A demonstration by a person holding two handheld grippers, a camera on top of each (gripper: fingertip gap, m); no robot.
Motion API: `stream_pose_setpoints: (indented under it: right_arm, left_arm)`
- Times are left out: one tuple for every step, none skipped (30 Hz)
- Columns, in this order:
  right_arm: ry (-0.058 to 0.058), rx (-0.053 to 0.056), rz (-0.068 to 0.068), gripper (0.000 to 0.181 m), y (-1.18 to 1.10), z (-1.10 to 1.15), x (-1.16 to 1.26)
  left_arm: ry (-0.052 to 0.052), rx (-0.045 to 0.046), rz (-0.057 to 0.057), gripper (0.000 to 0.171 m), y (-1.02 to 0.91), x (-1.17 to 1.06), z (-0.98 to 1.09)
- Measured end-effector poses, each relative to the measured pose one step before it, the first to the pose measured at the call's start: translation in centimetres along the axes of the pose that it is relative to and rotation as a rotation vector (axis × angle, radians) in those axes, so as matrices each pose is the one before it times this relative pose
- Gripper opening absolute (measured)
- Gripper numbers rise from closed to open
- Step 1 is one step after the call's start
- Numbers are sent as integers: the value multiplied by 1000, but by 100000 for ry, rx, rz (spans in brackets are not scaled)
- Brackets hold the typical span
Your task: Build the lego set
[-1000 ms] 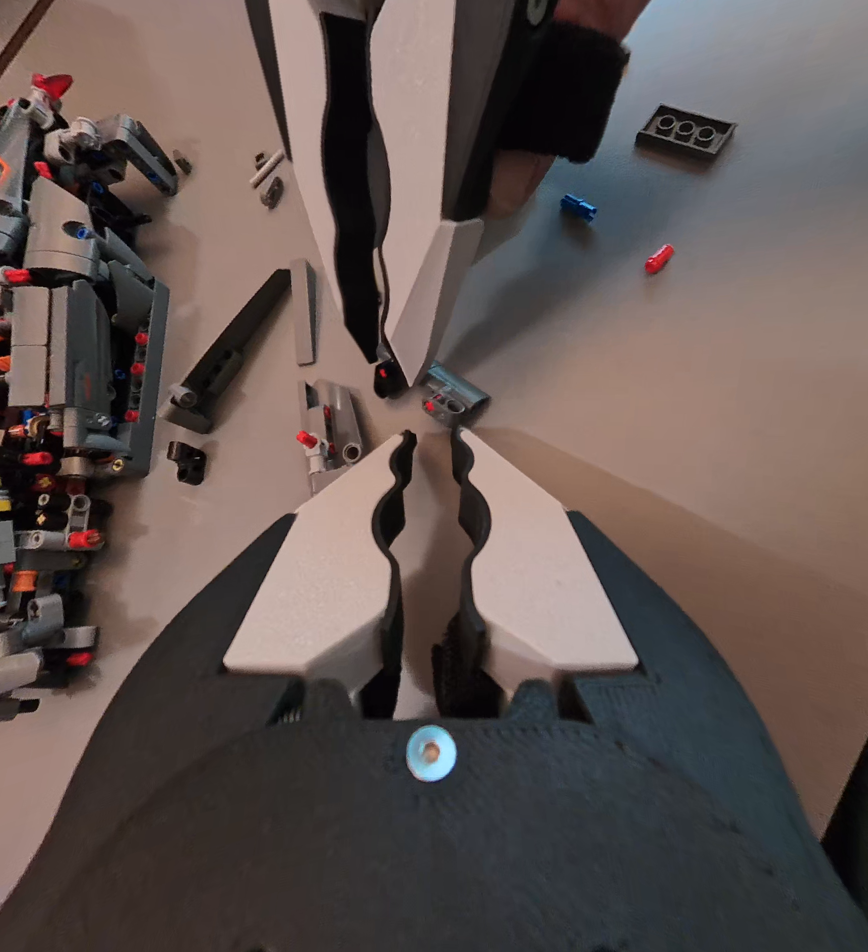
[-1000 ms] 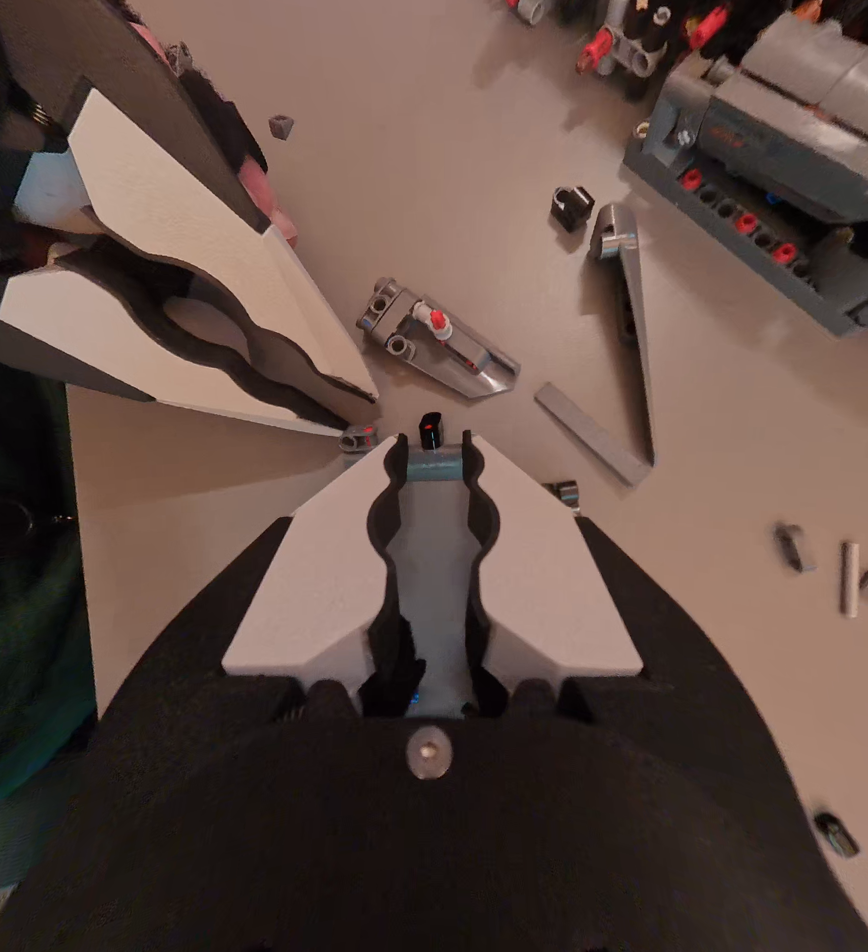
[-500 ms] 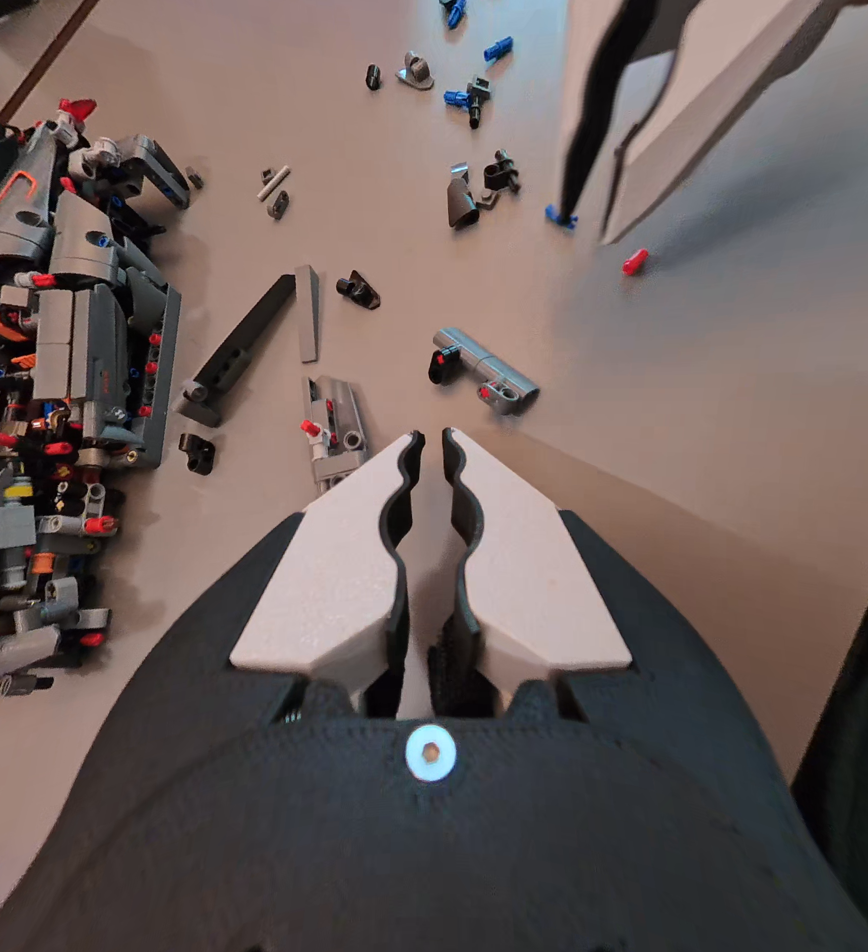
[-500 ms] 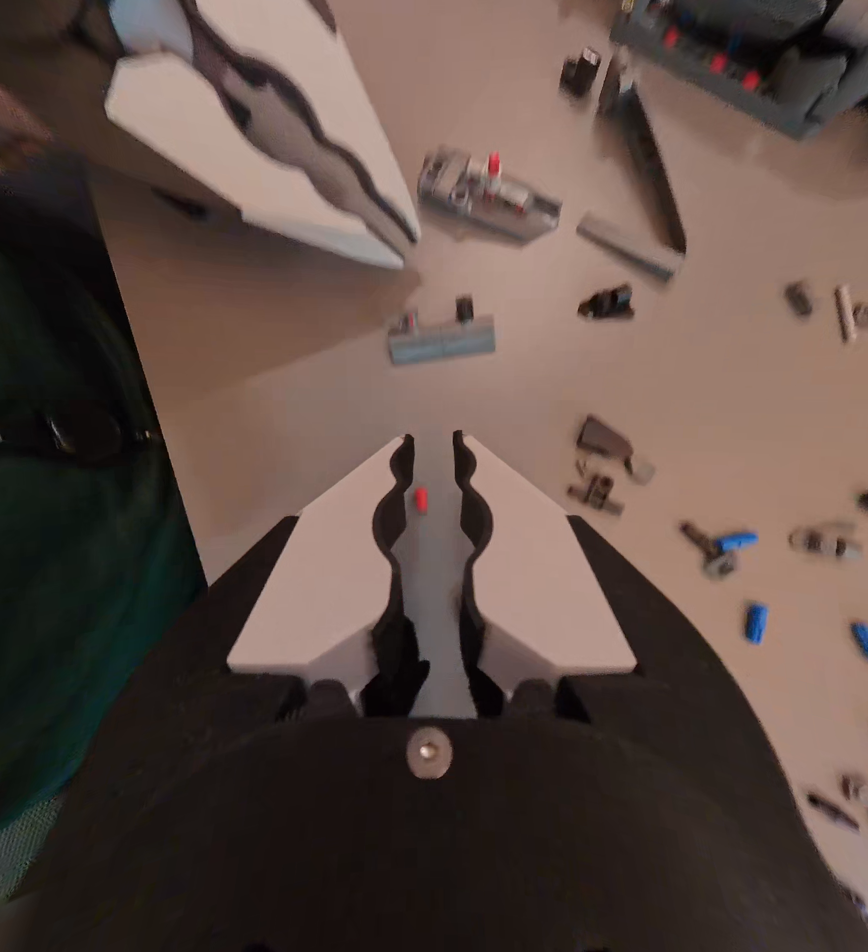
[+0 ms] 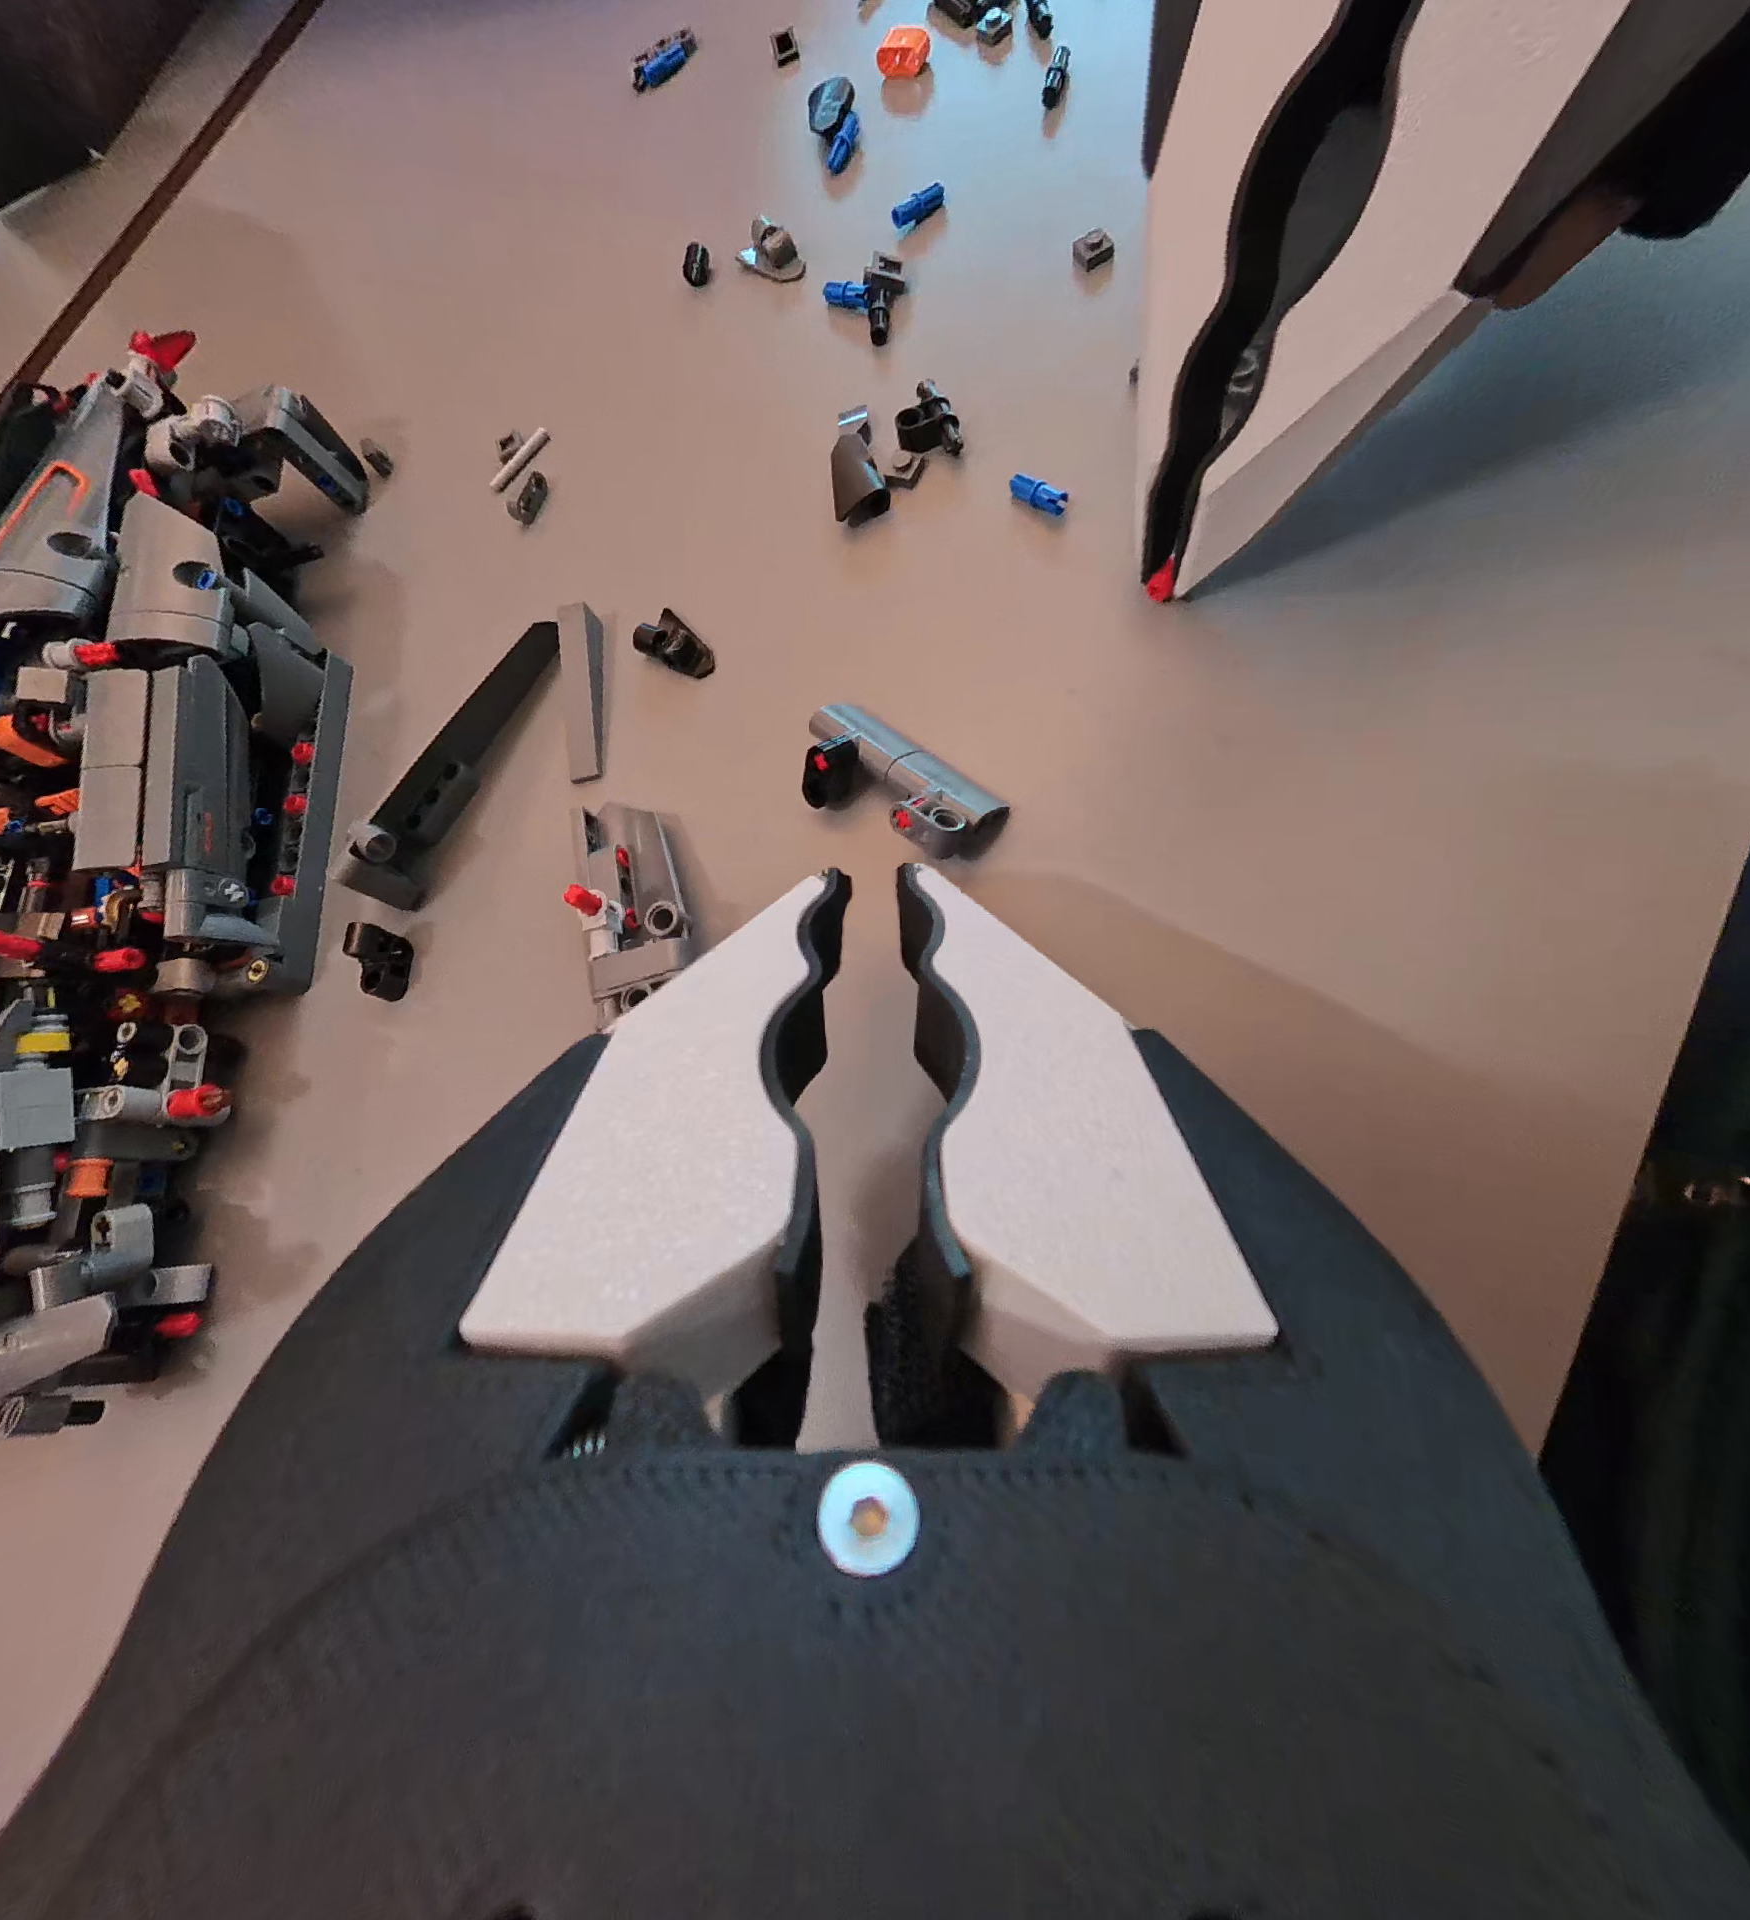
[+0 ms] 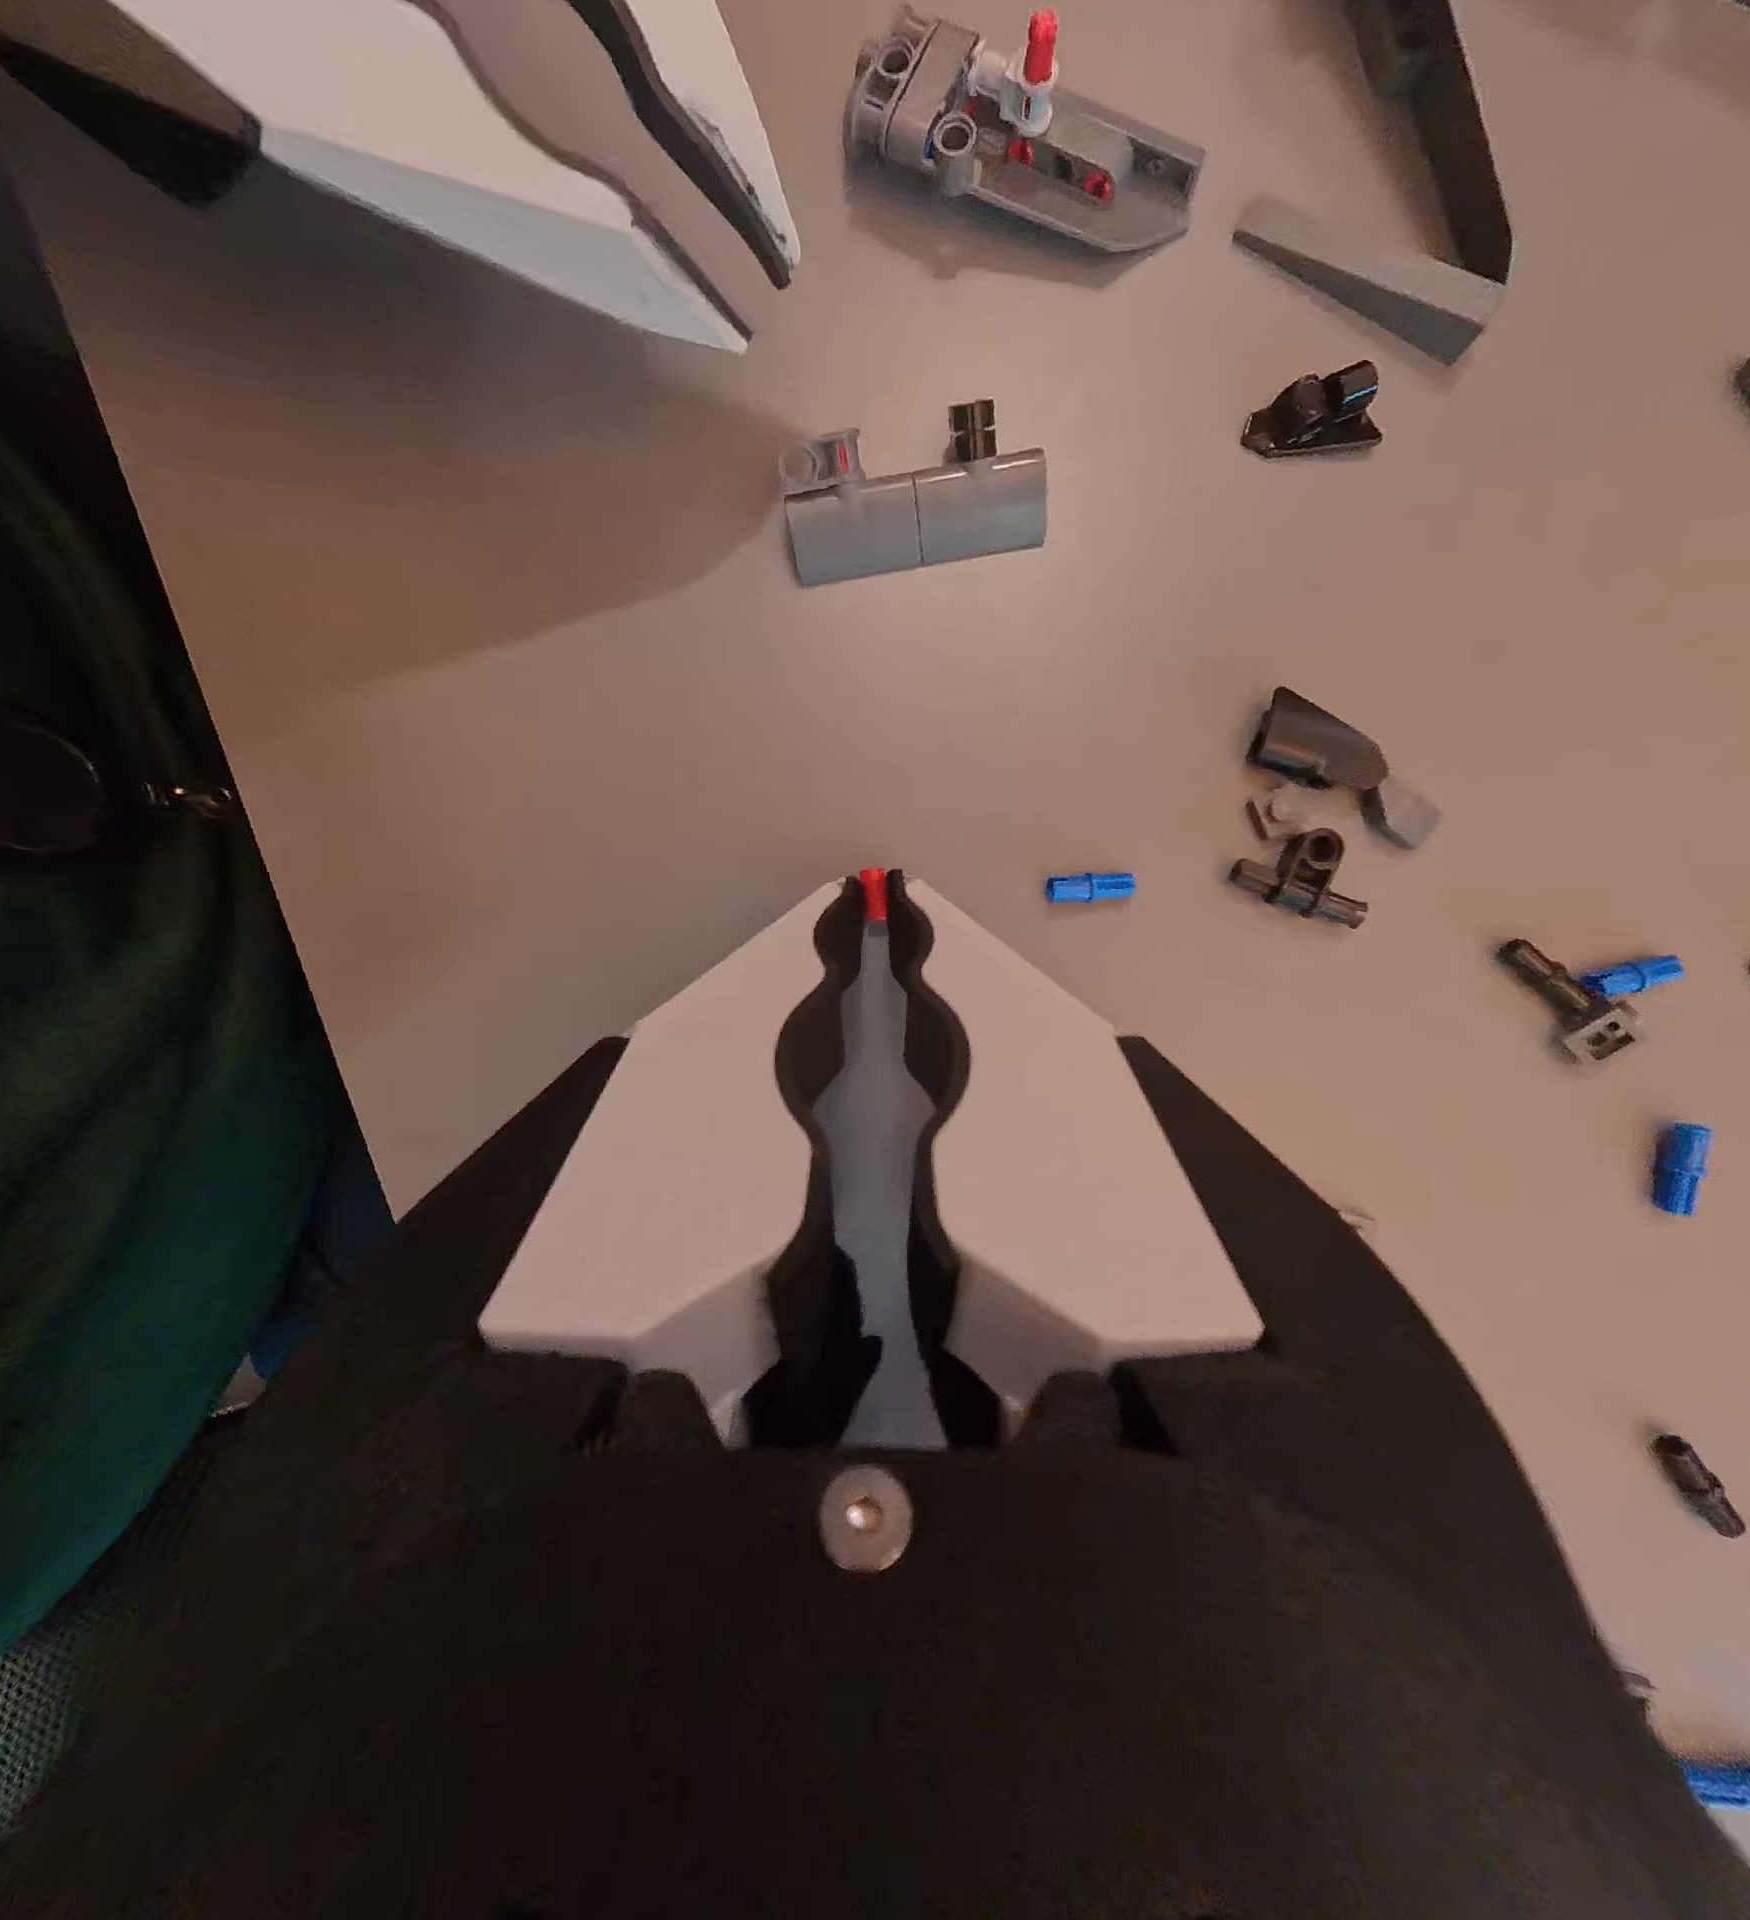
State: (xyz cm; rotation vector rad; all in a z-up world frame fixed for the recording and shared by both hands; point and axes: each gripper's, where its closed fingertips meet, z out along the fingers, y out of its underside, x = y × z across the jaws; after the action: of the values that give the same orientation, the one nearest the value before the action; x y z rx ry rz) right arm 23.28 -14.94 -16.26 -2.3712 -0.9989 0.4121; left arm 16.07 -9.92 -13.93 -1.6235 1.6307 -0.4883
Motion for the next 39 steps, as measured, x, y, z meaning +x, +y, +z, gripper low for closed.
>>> stream_pose_setpoints:
  right_arm:
    - [44,1132,1492,2,-99,3,139]
    - [321,2656,1816,2,-316,-73,180]
    - [-1824,4288,2603,1,-597,-178,-132]
    - [-1807,5174,2682,2,-816,-226,-171]
    - [-1332,6148,2733,2,-1014,-262,-138]
    - [-3071,7043,3614,2,-1192,-192,-373]
    - [-3880,7410,4372,2,-1256,-107,-459]
    - [-3424,7833,3940,2,-1288,-62,-410]
    - [-5042,8320,4225,1,-1323,-7,-581]
    - [-5802,7440,4674,2,-1163,89,-614]
    - [-4284,7144,4449,1,-1059,118,-335]
    - [-3828,6668,4304,1,-945,127,-217]
    - [-4737,5938,4359,1,-835,158,-328]
    - [-3594,4901,4176,1,-694,180,-170]
    - [-2534,4246,3289,2,-598,163,-53]
    - [-3188,3579,2937,1,-517,194,-178]
    - [-2340,2181,2630,1,-309,236,-95]
    - [-1449,2405,1288,1,-318,246,-52]
    - [-2702,2077,1784,1,-264,267,-233]
    - [-2005,2265,2483,1,-285,236,-97]
    - [-1680,2868,2180,1,-325,190,-28]
    - [-2682,1653,2389,1,-141,226,-148]
    - [-2195,1974,1954,1,-150,218,-115]
    - [-1169,1792,1646,2,-112,203,3]
    - [-1294,1050,1329,1,-11,215,-29]
    - [-1214,997,1115,1,-17,196,-47]
    - [-289,1846,760,1,-179,87,68]
    - [-175,1060,324,1,-73,78,58]
    - [-381,436,377,1,11,64,30]
    - [-199,801,403,2,-40,22,47]
    - [-249,389,289,1,-8,35,8]
    - [396,-83,-869,1,20,16,28]
    - [1278,-290,-1811,1,9,-27,72]
    - [337,-342,-1129,1,28,-19,-30]
    - [-487,18,-25,1,-36,-43,-102]
    - [259,-160,-517,1,1,-32,-2]
    - [923,-126,-974,1,3,-58,76]
    - [-205,56,-452,1,-34,-86,-33]
    - [-565,-628,245,1,46,-81,-53]
  left_arm:
    - [-418,844,322,9,-129,12,-60]
    - [-350,1065,420,10,-176,56,-78]
    - [-546,1620,781,13,-306,73,-107]
    - [-971,1836,1146,14,-348,58,-134]
    - [-1234,1900,1254,17,-389,29,-127]
    - [-1323,2139,1867,20,-449,41,-110]
    - [-1842,1767,2051,22,-426,-30,-90]
    - [-1581,1729,2111,22,-433,-21,-45]
    - [-2217,1774,1977,23,-465,-158,-86]
    - [-3099,2421,1795,22,-592,-356,-190]
    - [-1924,2452,1639,21,-638,-264,-218]
    - [-2209,1948,875,21,-578,-381,-169]
    - [-2473,2227,598,21,-582,-467,-156]
    - [-1755,1781,668,21,-498,-388,-88]
    - [-2312,1369,958,21,-434,-502,-92]
    - [-2293,1532,1170,21,-445,-496,-85]
    - [-1734,1186,984,20,-386,-431,-31]
    - [-1517,1242,581,20,-410,-378,-8]
    - [-1550,1016,685,20,-369,-353,22]
    - [-1852,287,971,20,-239,-365,90]
    - [-2095,606,1039,20,-254,-396,78]
    - [-2163,670,538,20,-250,-430,62]
    - [-1052,116,507,19,-160,-277,95]
    - [-1450,-430,831,17,-44,-277,121]
    - [-1344,534,1105,15,-130,-207,70]
    - [-1036,409,845,12,-87,-152,29]
    - [-1194,-557,374,10,38,-211,29]
    - [-1191,-741,399,6,71,-248,-2]
    - [-436,-550,742,4,48,-166,-9]
    - [207,-334,864,4,27,-49,9]
    - [-66,-252,1434,4,24,-53,-10]
    - [112,-270,1269,4,16,-7,-8]
    - [514,-790,1106,3,80,21,25]
    - [402,-104,1040,3,-27,16,-20]
    - [404,400,1089,2,-86,-1,-33]
    - [710,-119,1533,2,-19,27,-5]
    - [1164,-538,820,1,76,63,60]
    - [1075,385,327,0,-27,41,-15]
    - [1448,646,744,0,-59,115,-35]
